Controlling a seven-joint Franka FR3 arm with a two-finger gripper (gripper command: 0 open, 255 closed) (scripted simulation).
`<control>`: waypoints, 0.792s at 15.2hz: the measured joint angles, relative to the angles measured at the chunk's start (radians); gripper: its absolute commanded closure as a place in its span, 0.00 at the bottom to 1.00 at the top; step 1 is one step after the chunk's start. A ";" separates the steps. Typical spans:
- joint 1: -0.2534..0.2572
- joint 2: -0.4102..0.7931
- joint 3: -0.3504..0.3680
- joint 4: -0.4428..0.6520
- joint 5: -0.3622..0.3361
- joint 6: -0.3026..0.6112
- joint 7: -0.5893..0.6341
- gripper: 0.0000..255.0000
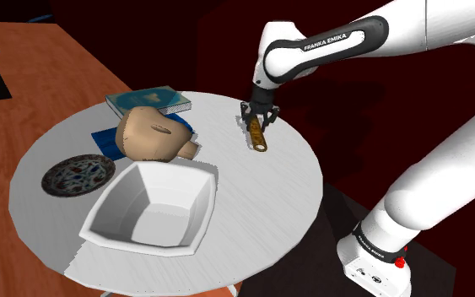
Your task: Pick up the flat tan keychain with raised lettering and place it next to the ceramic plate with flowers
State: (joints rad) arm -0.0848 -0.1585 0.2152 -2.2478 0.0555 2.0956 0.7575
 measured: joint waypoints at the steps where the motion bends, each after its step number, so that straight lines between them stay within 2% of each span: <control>1: 0.009 0.014 0.013 0.013 -0.001 0.001 0.023 1.00; 5: 0.053 0.073 0.075 0.074 -0.011 0.001 0.135 1.00; 12: 0.128 0.214 0.155 0.242 -0.064 -0.031 0.316 1.00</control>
State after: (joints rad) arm 0.0429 0.0551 0.3704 -2.0061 -0.0081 2.0643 1.0735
